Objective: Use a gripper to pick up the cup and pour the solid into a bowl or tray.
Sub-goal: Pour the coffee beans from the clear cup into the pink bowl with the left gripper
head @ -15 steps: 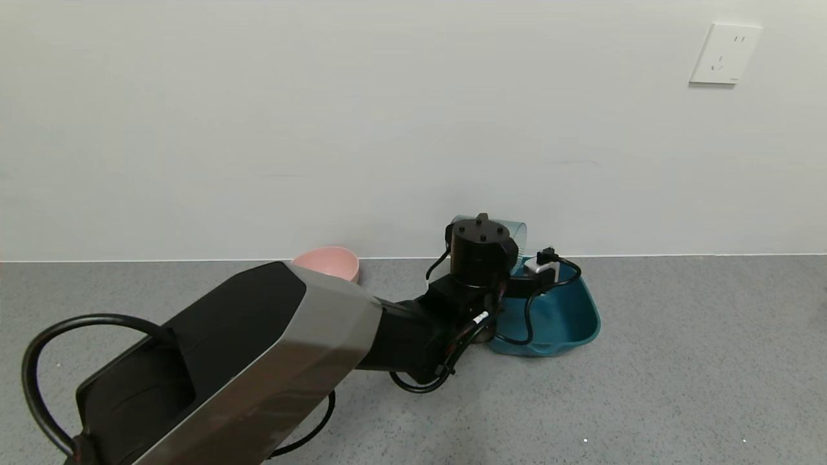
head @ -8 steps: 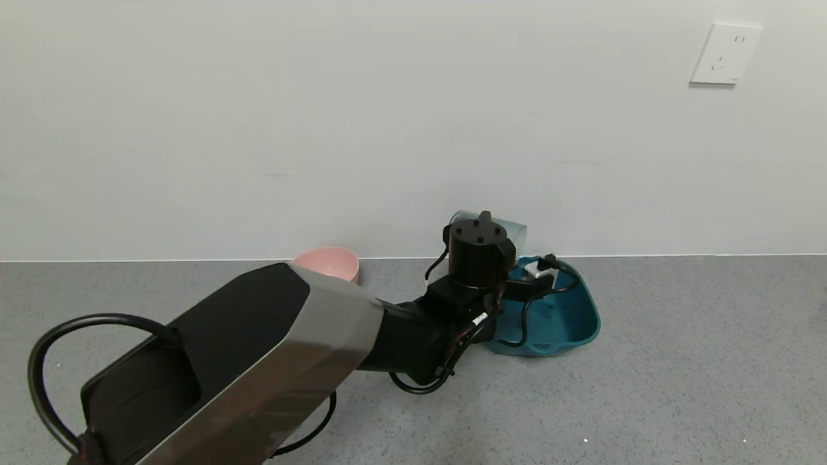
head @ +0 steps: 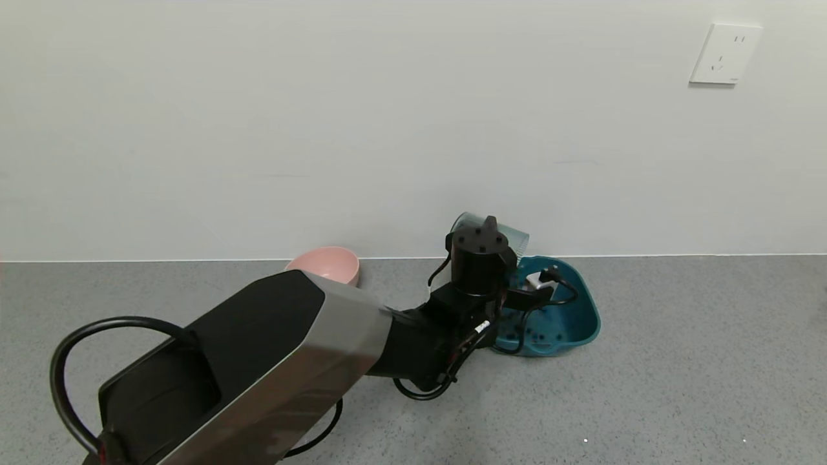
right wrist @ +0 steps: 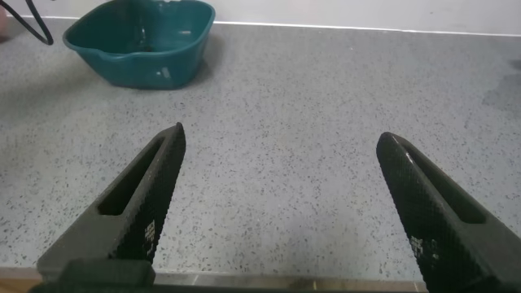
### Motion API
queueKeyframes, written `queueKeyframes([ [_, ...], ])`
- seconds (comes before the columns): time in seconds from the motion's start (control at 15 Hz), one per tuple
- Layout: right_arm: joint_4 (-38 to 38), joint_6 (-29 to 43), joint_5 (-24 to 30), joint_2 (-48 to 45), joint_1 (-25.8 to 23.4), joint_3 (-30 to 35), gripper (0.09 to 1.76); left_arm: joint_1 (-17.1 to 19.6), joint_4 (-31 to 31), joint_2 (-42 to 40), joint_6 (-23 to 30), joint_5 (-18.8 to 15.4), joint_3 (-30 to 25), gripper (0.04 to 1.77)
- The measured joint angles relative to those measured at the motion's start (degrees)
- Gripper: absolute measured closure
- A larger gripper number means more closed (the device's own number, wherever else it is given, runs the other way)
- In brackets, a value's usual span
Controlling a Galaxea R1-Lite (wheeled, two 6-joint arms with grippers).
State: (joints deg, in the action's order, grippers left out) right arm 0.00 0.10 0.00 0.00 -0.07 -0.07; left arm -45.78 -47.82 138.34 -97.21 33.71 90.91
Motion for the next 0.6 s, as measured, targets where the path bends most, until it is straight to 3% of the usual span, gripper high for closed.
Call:
queueKeyframes([
  [0.6, 0.00, 0.00, 0.00, 0.02, 0.00, 0.00, 0.14, -0.66, -1.43, 0.80, -4.11, 0.09, -0.22, 0.53],
])
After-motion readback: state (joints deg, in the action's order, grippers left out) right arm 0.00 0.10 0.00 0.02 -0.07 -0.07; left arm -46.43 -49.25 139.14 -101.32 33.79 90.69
